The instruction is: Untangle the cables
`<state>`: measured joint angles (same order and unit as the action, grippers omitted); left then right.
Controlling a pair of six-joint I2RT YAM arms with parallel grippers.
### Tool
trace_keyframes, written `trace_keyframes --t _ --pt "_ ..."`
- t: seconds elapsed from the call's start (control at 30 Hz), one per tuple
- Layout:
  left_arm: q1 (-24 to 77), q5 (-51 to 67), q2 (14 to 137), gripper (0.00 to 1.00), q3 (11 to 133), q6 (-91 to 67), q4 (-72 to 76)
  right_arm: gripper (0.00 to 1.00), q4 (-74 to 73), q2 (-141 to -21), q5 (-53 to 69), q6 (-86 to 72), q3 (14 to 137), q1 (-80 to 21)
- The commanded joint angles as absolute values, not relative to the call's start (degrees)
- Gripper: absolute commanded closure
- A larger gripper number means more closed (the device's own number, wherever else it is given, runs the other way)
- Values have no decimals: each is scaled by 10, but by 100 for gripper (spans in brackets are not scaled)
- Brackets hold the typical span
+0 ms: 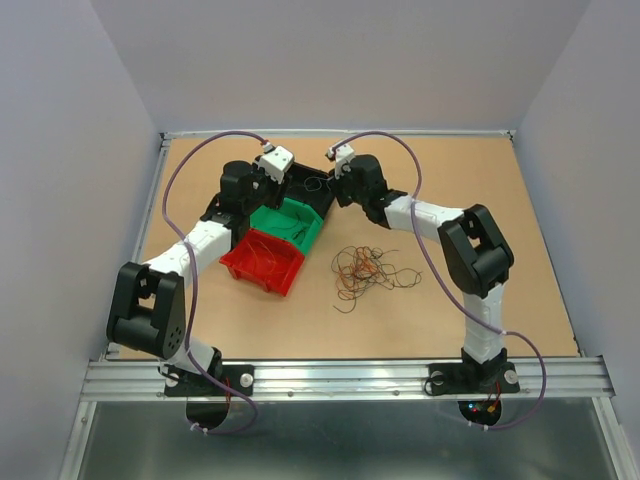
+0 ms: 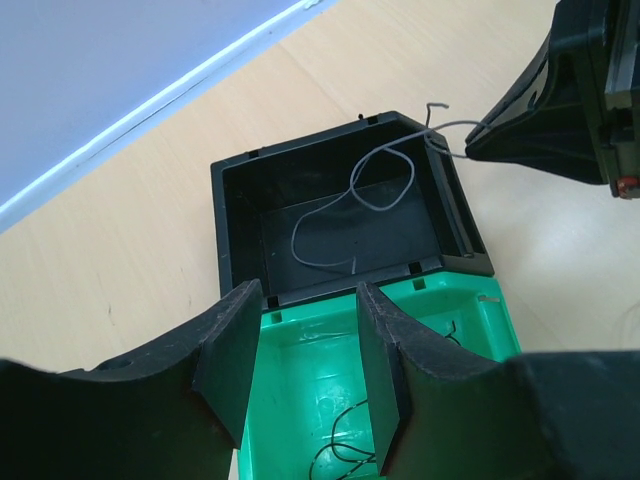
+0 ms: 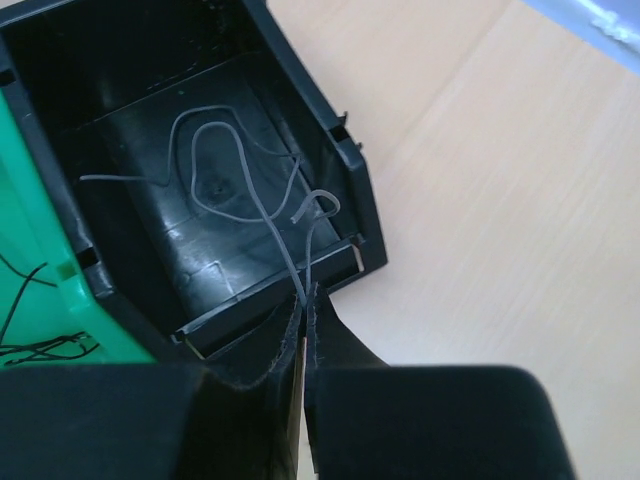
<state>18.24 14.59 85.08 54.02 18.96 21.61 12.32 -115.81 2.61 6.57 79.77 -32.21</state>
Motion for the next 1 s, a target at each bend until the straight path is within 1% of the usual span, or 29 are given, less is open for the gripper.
trace_keyframes --t 0.0,0.33,0.47,0.5,0.6,0.8,0.83,0.87,0.9,0.93,0.97 --pt "180 140 851 46 566 185 239 99 137 -1185 73 54 845 -328" --pt "179 145 853 46 569 185 234 99 122 -1267 139 35 934 -330" --pt "179 147 846 46 565 185 233 83 111 -1284 135 33 962 -334" --pt "179 148 844 46 563 185 234 76 111 -1282 134 32 961 -335" --pt "179 149 834 46 556 186 238 68 113 -1270 132 30 955 -336" --pt "180 150 812 46 537 191 253 67 147 -1232 117 23 914 -338" --pt "181 153 808 46 535 192 254 67 158 -1220 113 21 899 -338" --pt "182 158 805 45 533 196 255 66 173 -1206 110 19 854 -338" --pt "183 169 802 44 530 199 257 63 191 -1185 106 16 827 -338" --pt "185 173 801 42 524 202 258 57 222 -1146 102 16 803 -338" --pt "186 175 795 41 520 209 258 54 235 -1122 93 15 749 -338"
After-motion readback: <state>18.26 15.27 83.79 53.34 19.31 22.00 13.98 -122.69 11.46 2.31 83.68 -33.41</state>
